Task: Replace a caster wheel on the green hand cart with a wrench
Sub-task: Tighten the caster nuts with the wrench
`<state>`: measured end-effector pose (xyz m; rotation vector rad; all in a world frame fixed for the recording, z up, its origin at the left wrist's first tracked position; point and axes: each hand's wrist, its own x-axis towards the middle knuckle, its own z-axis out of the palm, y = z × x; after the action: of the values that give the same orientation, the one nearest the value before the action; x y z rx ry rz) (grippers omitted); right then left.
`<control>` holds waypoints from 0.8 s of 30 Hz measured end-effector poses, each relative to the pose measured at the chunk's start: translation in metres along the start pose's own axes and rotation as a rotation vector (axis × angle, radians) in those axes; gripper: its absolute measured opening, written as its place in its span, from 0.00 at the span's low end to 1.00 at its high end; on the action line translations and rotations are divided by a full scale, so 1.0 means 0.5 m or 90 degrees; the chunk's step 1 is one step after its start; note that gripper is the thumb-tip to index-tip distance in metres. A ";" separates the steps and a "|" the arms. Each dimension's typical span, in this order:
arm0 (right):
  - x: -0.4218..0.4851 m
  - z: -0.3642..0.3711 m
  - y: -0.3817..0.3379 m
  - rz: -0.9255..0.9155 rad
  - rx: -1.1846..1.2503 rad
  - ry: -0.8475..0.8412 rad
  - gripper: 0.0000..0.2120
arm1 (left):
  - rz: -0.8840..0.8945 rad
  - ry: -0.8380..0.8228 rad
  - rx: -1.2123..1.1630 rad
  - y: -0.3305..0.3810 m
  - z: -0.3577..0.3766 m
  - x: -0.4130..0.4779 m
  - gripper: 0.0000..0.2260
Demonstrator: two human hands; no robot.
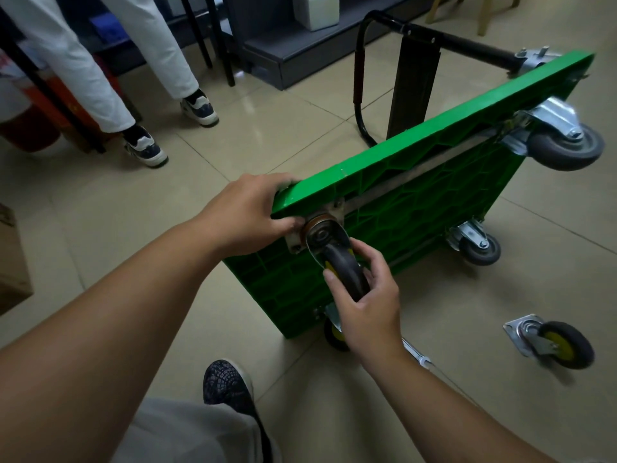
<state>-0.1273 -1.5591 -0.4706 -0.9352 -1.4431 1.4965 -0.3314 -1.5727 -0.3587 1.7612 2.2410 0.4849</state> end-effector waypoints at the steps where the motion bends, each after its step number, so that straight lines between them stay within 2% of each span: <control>1: -0.001 0.002 0.002 -0.001 0.002 0.004 0.24 | 0.001 -0.001 0.001 0.000 0.000 0.000 0.22; 12: 0.002 0.013 0.023 -0.033 -0.056 0.019 0.22 | 0.016 0.011 0.030 0.002 0.004 -0.002 0.23; 17: -0.001 0.015 0.008 -0.013 -0.049 0.026 0.20 | 0.030 0.057 0.055 0.002 0.014 -0.011 0.24; 24: 0.030 0.002 0.000 -0.009 -0.089 0.029 0.21 | -0.019 0.093 0.067 0.012 0.024 0.006 0.23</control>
<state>-0.1337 -1.5457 -0.4701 -1.0351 -1.5330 1.3686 -0.3220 -1.5673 -0.3671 1.7926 2.4298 0.5133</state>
